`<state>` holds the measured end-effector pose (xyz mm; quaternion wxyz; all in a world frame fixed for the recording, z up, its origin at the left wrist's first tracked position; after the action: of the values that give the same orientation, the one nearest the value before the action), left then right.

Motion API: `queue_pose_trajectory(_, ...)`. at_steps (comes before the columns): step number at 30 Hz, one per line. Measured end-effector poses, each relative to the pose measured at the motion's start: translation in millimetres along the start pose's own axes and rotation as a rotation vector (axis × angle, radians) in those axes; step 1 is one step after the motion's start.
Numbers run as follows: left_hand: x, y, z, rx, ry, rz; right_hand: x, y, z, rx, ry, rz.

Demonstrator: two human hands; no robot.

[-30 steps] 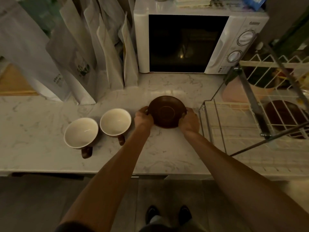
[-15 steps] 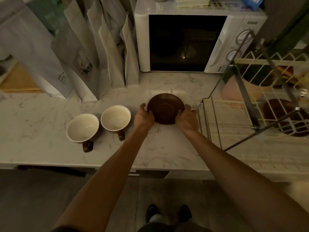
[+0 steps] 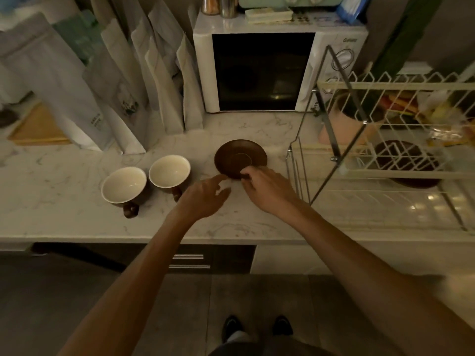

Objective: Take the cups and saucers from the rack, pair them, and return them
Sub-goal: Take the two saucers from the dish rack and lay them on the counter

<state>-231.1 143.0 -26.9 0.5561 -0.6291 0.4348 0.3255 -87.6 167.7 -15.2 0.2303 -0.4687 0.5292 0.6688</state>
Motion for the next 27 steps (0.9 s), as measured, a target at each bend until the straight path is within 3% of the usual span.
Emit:
queue_pose_trajectory(2, 2.4, -9.0, -18.4, 0.065, 0.105, 0.115, 5.2, 4.8, -16.9, -0.094, 0.221, 0.046)
queue_pose_trajectory(5, 10.6, -18.5, -44.8, 0.098, 0.260, 0.207, 7.8, -0.8, -47.0, -0.049, 0.509, 0.041)
queue_pose_trajectory(10, 29.1, -53.7, -77.6, 0.155, 0.380, 0.219, -15.9, -18.6, -92.8, 0.025, 0.645, 0.018)
queue_pose_trajectory(19, 61.8, -162.7, -86.7, 0.392, 0.443, 0.230, -85.4, -96.5, -142.0, 0.189, 0.582, -0.076)
queue_pose_trajectory(23, 75.7, -206.9, -72.7, 0.486, 0.435, 0.251, -120.2, -141.1, -150.8, 0.281, 0.429, -0.116)
queue_pose_trajectory(27, 87.3, -245.0, -45.8, 0.494, 0.323, 0.240, -155.4, -181.1, -156.1, 0.367, 0.181, -0.163)
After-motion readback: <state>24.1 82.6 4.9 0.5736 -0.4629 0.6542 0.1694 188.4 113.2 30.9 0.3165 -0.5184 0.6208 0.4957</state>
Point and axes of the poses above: each hand's wrist, its own z-axis towards the middle knuckle, its own x-axis out of the palm, y = z × x, the point moved 7 cm from there along z, towards the middle knuckle, and after that the axes turned 5 degrees about z, right-handed, at the moved point
